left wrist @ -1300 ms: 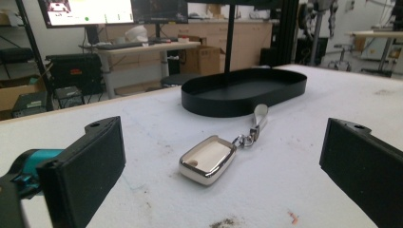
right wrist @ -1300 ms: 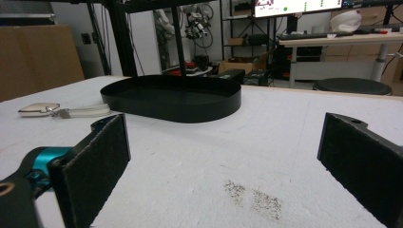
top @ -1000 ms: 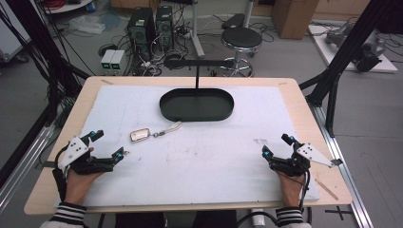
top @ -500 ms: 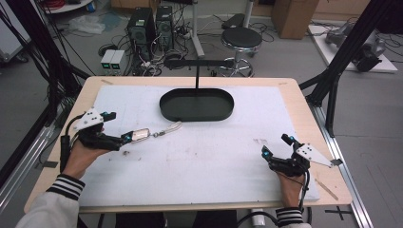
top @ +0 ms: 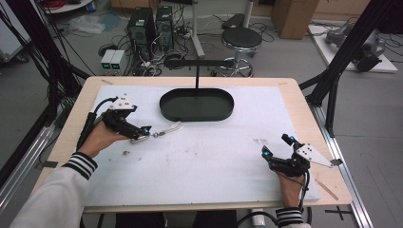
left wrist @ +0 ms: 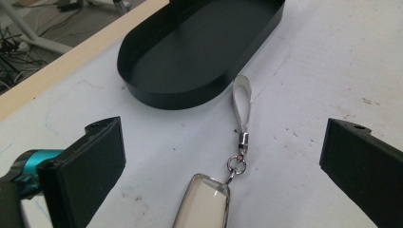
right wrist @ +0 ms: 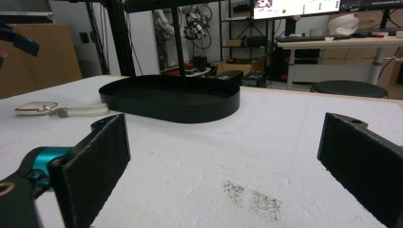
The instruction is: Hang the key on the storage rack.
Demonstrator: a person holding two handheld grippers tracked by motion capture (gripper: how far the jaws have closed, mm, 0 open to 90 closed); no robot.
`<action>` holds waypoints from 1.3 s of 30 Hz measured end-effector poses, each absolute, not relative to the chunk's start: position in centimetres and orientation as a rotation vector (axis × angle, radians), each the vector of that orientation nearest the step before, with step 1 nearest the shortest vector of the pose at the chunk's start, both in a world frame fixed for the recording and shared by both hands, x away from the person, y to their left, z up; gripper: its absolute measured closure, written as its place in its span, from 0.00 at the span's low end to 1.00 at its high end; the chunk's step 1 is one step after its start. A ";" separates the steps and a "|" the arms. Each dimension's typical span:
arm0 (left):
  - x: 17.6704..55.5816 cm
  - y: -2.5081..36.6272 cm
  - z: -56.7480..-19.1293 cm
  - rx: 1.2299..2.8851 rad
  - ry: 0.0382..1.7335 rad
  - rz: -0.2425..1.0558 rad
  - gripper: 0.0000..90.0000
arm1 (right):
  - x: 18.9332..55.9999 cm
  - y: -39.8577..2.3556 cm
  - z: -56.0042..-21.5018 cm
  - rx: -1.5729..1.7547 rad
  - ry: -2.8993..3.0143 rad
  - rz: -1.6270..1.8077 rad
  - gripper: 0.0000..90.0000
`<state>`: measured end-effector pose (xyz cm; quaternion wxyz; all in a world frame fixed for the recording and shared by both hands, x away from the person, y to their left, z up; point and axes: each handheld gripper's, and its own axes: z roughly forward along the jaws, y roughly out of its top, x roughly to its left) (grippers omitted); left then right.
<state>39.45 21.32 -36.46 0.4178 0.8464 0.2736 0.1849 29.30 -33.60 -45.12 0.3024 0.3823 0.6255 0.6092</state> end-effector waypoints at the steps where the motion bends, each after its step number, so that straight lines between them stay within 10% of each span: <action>1: 39.7 21.0 -36.5 2.141 0.687 0.458 0.02 | 29.3 -33.6 -45.1 1.011 1.658 1.615 0.03; 24: 44.3 15.4 -39.1 2.524 0.655 0.271 0.14 | 29.3 -33.7 -45.1 1.006 1.661 1.615 0.03; 39: 44.8 14.4 -39.8 2.647 0.711 0.282 0.38 | 29.3 -33.7 -45.1 1.003 1.662 1.615 0.03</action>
